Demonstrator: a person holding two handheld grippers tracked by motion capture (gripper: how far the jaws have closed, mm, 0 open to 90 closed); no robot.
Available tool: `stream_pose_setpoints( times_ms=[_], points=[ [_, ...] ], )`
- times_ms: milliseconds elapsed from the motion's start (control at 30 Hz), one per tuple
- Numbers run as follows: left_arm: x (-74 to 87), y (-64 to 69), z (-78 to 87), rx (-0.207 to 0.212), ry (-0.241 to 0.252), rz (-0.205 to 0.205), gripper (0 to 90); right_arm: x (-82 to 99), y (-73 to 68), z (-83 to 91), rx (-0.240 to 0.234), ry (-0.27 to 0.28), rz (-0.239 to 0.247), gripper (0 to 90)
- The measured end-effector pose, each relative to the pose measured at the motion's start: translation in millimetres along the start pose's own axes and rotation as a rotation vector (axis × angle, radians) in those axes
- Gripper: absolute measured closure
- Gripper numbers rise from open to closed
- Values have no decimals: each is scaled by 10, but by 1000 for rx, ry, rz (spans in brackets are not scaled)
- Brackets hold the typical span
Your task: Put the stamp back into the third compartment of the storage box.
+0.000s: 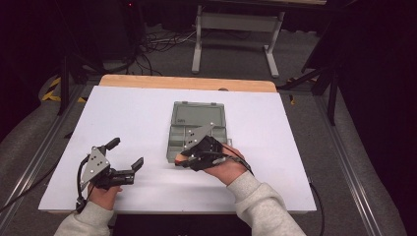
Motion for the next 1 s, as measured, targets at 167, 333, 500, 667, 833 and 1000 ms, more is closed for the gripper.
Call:
stream_pose_setpoints(
  times_ms=[167,333,500,667,833,1000],
  points=[
    [0,-1,1,0,-1,1,11,10,59,17,19,1,-18,660],
    [0,0,0,2,-3,-2,11,14,137,43,42,-9,-38,660],
    [1,-4,1,-1,-2,2,11,-1,232,78,70,-18,-54,660],
    [1,-4,1,0,-2,2,11,10,314,97,81,-21,-83,660],
    [1,-4,1,0,-2,1,11,28,389,108,96,-24,-106,660],
    [1,-2,-1,1,-3,0,11,36,461,115,114,-34,-127,660]
  ],
)
Point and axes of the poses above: each handheld gripper's, and its own axes: z roughly backward along the jaws, x roughly out of its underside, y roughly to its right, the point moved 3 cm from there along -z, roughly forward along the jaws, and after that the axes turned 1 degree about -x, right-handed, at the moved point
